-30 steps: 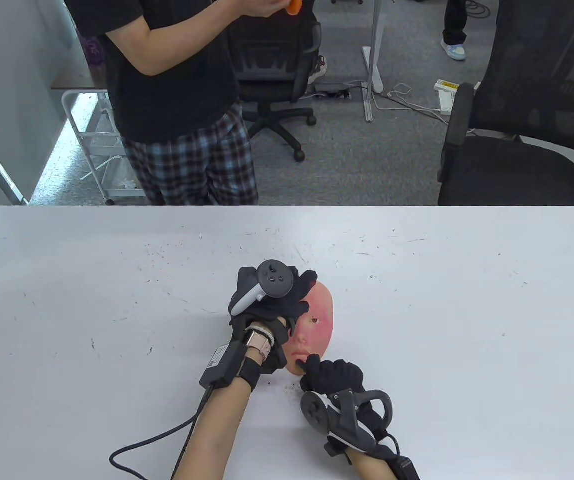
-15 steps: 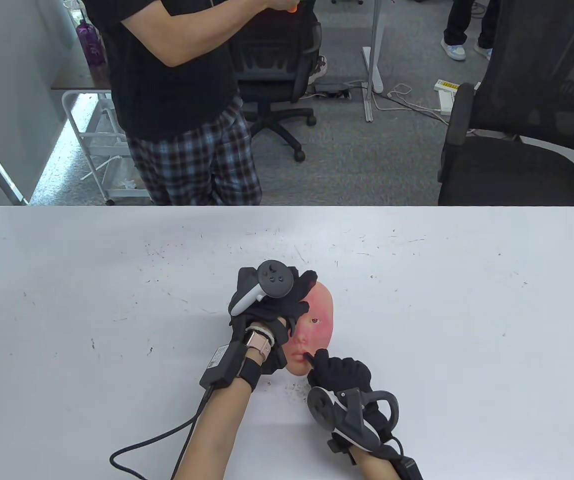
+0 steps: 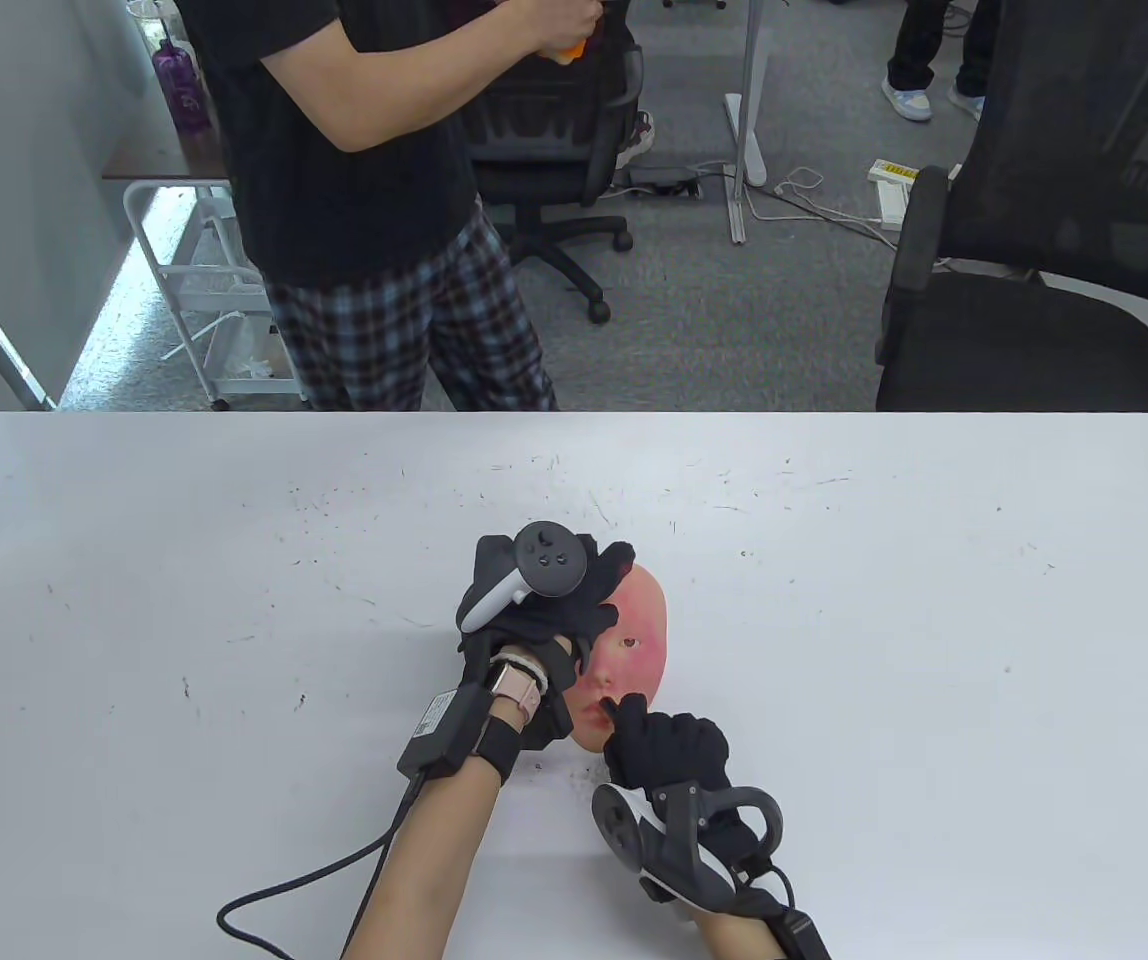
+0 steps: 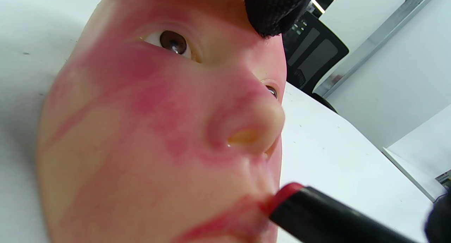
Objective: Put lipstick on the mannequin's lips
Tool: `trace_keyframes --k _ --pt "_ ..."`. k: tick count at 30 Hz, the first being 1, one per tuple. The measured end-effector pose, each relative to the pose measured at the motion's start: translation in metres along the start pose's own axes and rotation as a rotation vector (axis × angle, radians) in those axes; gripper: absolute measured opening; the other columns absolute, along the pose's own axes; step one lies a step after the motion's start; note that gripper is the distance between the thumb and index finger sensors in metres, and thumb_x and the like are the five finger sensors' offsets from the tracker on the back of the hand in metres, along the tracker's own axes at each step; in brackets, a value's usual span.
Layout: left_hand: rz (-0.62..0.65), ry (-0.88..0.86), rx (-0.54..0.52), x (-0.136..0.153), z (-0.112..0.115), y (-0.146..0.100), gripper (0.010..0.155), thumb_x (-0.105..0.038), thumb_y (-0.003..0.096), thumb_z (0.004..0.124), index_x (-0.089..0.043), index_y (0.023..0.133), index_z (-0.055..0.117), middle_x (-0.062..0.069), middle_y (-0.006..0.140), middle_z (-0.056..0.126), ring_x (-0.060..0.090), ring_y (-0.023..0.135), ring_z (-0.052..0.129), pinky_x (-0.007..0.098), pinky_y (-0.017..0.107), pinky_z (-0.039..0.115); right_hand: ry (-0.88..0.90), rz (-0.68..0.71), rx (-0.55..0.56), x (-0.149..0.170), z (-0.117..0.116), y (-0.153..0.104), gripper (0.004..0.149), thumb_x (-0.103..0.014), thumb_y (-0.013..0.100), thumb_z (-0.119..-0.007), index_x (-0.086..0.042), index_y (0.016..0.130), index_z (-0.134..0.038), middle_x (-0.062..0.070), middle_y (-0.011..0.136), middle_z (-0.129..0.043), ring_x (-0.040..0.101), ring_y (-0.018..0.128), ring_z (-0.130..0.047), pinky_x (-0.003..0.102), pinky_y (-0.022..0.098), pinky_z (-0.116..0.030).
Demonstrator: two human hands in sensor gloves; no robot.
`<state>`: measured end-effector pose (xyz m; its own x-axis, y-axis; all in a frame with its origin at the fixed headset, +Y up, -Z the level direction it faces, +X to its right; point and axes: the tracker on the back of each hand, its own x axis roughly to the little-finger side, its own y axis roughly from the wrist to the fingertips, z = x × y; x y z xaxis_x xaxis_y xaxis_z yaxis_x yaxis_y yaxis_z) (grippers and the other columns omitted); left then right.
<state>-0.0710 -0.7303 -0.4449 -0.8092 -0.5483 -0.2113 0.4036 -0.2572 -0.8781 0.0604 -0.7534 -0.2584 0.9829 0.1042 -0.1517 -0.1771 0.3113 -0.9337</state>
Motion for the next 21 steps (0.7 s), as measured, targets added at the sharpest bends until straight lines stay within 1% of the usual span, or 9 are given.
trace_keyframes --k 4,7,9,10,11,12,13,19,21 --pt "0.002 -0.004 0.001 0.0 0.0 0.0 0.07 -0.034 0.0556 0.072 -0.04 0.118 0.04 0.005 0.124 0.022 0.035 0.111 0.021 0.054 0.083 0.032 -0.028 0.066 -0.068 -0.01 -0.002 0.003 0.051 -0.045 0.046 -0.077 -0.016 0.089 -0.078 -0.002 0.052 -0.091 0.019 0.048 -0.09 0.049 0.053 -0.073" --pt "0.0 -0.001 0.001 0.0 0.0 0.0 0.071 -0.035 0.0539 0.074 -0.042 0.117 0.042 0.005 0.124 0.023 0.036 0.111 0.022 0.055 0.082 0.033 -0.022 0.039 -0.076 -0.01 -0.002 0.006 0.051 -0.046 0.047 -0.076 -0.017 0.089 -0.077 -0.002 0.052 -0.091 0.019 0.049 -0.089 0.049 0.054 -0.073" --pt "-0.003 -0.005 0.002 0.0 0.0 0.0 0.072 -0.035 0.0521 0.075 -0.044 0.117 0.044 0.006 0.125 0.025 0.038 0.111 0.024 0.057 0.08 0.034 0.026 0.006 -0.038 -0.003 -0.001 0.001 0.052 -0.045 0.046 -0.077 -0.015 0.088 -0.078 -0.001 0.051 -0.091 0.02 0.047 -0.09 0.05 0.053 -0.073" --pt "-0.005 -0.007 0.003 0.0 0.0 0.0 0.071 -0.034 0.0547 0.073 -0.041 0.117 0.041 0.005 0.124 0.023 0.035 0.111 0.022 0.054 0.082 0.033 0.043 -0.006 -0.024 0.0 0.0 0.0 0.052 -0.044 0.045 -0.078 -0.014 0.087 -0.079 0.0 0.05 -0.091 0.02 0.047 -0.09 0.051 0.052 -0.073" --pt "-0.006 -0.004 0.006 -0.001 0.0 0.0 0.071 -0.034 0.054 0.074 -0.041 0.117 0.042 0.005 0.124 0.024 0.036 0.111 0.022 0.055 0.082 0.033 0.058 -0.029 -0.02 0.003 -0.001 -0.001 0.052 -0.043 0.045 -0.079 -0.013 0.086 -0.081 0.001 0.049 -0.092 0.021 0.046 -0.09 0.051 0.052 -0.073" --pt "-0.005 0.0 0.006 -0.001 0.0 0.0 0.071 -0.034 0.0551 0.073 -0.04 0.118 0.04 0.005 0.124 0.023 0.035 0.111 0.022 0.054 0.083 0.032 0.057 -0.041 -0.027 0.004 -0.001 0.0 0.052 -0.043 0.044 -0.08 -0.013 0.086 -0.081 0.001 0.048 -0.092 0.021 0.045 -0.09 0.051 0.051 -0.073" --pt "-0.002 0.002 0.005 0.0 0.0 0.0 0.072 -0.035 0.0528 0.075 -0.043 0.117 0.043 0.005 0.125 0.024 0.037 0.111 0.023 0.057 0.081 0.034 0.062 -0.048 -0.065 0.007 -0.002 0.0 0.052 -0.044 0.044 -0.079 -0.013 0.086 -0.08 0.0 0.049 -0.092 0.021 0.046 -0.09 0.051 0.052 -0.073" --pt "0.002 -0.007 0.006 0.001 0.0 0.0 0.071 -0.035 0.0548 0.073 -0.041 0.118 0.041 0.005 0.124 0.023 0.035 0.111 0.021 0.054 0.082 0.032 0.066 0.038 -0.103 -0.003 -0.004 0.003 0.052 -0.045 0.046 -0.076 -0.016 0.089 -0.077 -0.002 0.052 -0.091 0.019 0.049 -0.089 0.049 0.054 -0.073" --pt "0.001 -0.008 0.008 0.001 0.0 0.0 0.072 -0.035 0.0536 0.074 -0.042 0.117 0.042 0.005 0.125 0.023 0.036 0.111 0.022 0.055 0.082 0.033 0.082 0.027 -0.127 -0.003 -0.005 0.005 0.052 -0.045 0.047 -0.076 -0.016 0.09 -0.076 -0.002 0.053 -0.09 0.019 0.05 -0.089 0.05 0.054 -0.072"
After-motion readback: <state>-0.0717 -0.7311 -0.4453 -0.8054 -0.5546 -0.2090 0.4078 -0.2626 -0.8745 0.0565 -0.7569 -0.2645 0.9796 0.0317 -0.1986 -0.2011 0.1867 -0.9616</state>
